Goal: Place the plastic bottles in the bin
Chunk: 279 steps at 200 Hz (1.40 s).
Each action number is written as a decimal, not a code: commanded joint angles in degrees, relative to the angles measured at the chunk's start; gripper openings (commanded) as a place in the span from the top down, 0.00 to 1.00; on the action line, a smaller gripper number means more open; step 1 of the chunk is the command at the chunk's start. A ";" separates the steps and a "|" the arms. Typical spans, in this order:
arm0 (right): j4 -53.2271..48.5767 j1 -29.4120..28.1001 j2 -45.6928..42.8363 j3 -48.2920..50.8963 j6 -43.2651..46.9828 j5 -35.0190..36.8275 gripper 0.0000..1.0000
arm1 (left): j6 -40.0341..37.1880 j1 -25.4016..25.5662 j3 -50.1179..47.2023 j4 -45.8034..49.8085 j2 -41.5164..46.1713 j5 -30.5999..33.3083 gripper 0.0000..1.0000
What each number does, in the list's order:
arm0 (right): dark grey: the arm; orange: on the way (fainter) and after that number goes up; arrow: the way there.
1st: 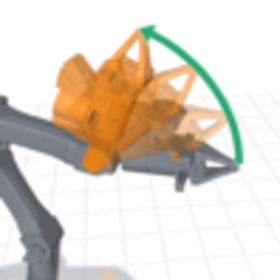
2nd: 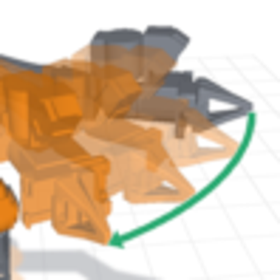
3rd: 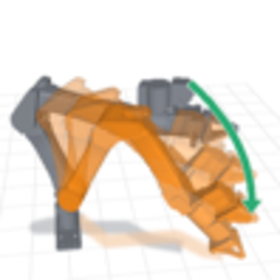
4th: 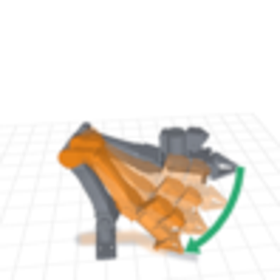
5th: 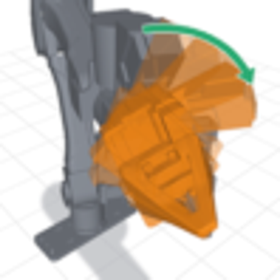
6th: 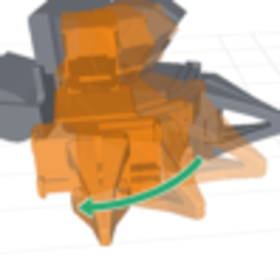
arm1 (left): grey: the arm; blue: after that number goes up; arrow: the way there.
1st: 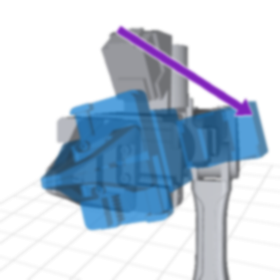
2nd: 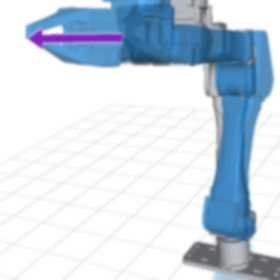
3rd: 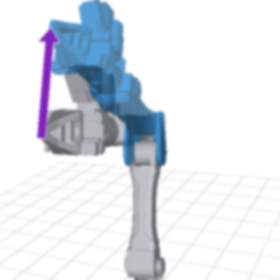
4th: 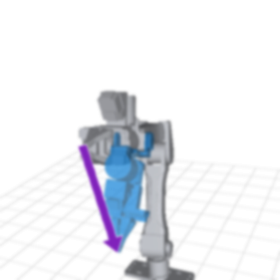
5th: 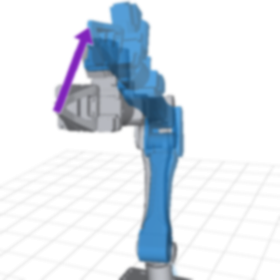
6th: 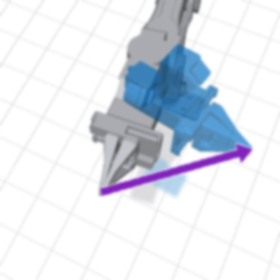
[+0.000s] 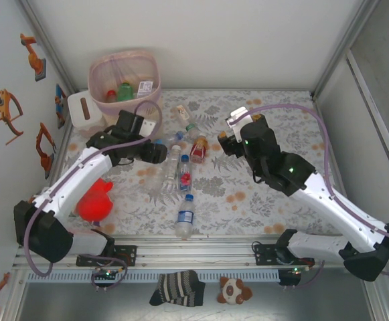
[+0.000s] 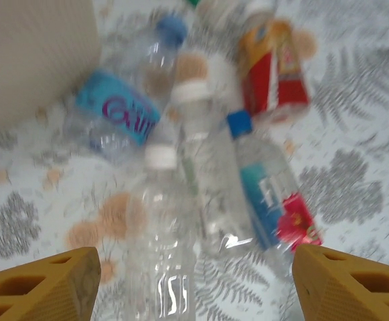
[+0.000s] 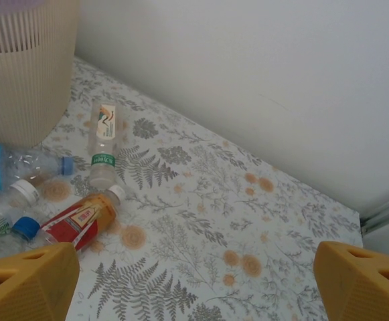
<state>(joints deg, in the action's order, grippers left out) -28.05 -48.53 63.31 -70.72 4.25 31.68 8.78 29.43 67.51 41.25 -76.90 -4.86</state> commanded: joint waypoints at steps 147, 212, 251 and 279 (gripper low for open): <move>-0.04 1.51 -1.91 3.58 -2.55 -2.80 0.11 | 38.02 26.61 -11.85 -0.75 -0.08 15.60 0.24; 0.37 7.80 -5.05 4.62 -3.77 -7.83 0.11 | 51.24 37.28 -7.88 0.37 -13.80 13.40 0.21; 0.19 9.42 -6.31 5.07 -2.59 -10.02 0.11 | 53.38 39.50 -2.90 6.37 -19.67 14.71 0.20; 0.02 9.64 -7.25 5.28 -2.23 -10.31 0.11 | 54.16 39.48 -3.35 6.21 -20.28 14.03 0.21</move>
<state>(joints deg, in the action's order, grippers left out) -29.10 -39.33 57.74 -66.22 1.52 22.37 60.03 68.97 63.16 43.66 -96.82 8.99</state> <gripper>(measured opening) 0.893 0.795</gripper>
